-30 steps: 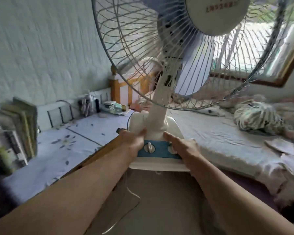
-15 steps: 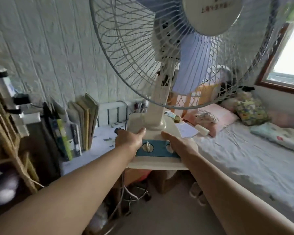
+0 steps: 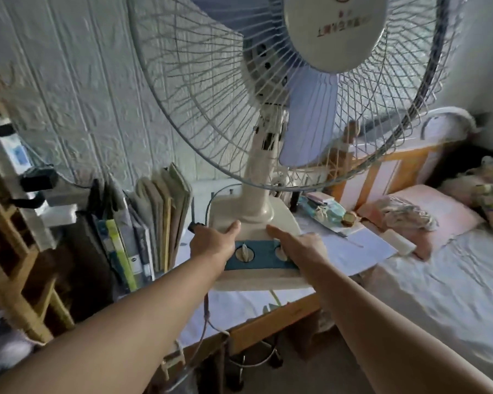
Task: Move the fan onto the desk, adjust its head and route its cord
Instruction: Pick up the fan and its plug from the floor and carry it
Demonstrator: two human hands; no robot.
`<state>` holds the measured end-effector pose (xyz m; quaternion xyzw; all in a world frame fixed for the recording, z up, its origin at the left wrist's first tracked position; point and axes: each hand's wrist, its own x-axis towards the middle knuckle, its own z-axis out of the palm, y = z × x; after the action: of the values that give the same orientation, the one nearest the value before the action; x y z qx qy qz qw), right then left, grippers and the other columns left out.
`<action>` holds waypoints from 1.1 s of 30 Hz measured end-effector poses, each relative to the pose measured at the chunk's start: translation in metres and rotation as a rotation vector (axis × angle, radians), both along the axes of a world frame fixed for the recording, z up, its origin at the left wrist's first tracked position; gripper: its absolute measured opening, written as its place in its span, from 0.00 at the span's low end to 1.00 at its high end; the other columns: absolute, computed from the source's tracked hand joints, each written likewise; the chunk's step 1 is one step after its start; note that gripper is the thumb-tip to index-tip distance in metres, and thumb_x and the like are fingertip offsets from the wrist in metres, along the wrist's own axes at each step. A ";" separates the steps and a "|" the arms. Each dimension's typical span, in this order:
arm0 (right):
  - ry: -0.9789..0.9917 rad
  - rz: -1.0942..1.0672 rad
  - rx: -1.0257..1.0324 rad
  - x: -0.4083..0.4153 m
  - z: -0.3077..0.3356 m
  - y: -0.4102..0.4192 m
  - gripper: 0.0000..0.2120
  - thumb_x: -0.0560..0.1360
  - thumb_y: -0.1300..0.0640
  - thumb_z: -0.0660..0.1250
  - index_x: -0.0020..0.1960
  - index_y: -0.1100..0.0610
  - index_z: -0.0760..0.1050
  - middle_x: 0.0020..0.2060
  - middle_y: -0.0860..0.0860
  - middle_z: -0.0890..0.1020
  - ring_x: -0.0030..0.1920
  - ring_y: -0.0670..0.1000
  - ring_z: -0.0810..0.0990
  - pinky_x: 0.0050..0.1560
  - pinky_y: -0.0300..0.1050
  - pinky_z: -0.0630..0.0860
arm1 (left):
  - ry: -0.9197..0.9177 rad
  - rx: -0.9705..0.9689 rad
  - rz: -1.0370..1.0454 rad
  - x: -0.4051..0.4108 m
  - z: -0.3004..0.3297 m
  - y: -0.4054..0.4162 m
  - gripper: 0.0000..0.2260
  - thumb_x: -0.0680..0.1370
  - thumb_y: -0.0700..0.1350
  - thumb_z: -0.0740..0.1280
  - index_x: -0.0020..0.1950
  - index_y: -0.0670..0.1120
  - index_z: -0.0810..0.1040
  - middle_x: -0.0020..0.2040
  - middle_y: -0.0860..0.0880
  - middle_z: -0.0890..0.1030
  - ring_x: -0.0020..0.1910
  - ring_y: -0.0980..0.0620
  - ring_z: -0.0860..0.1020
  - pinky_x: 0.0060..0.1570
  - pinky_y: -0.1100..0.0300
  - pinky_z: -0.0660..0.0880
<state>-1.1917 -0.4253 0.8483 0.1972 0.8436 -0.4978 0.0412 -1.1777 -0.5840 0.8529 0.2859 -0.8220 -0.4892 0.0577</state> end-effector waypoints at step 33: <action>-0.090 0.206 0.154 -0.240 -0.228 0.106 0.39 0.54 0.28 0.69 0.49 0.59 0.75 0.41 0.54 0.80 0.35 0.52 0.76 0.28 0.42 0.66 | -0.124 0.051 0.280 -0.199 -0.230 0.118 0.34 0.70 0.64 0.66 0.66 0.40 0.66 0.65 0.40 0.75 0.60 0.40 0.76 0.48 0.56 0.70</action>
<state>-1.4313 -0.3196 0.6207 0.1343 0.8923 -0.4156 0.1146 -1.3762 -0.4658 0.6231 0.4288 -0.7634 -0.4784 0.0669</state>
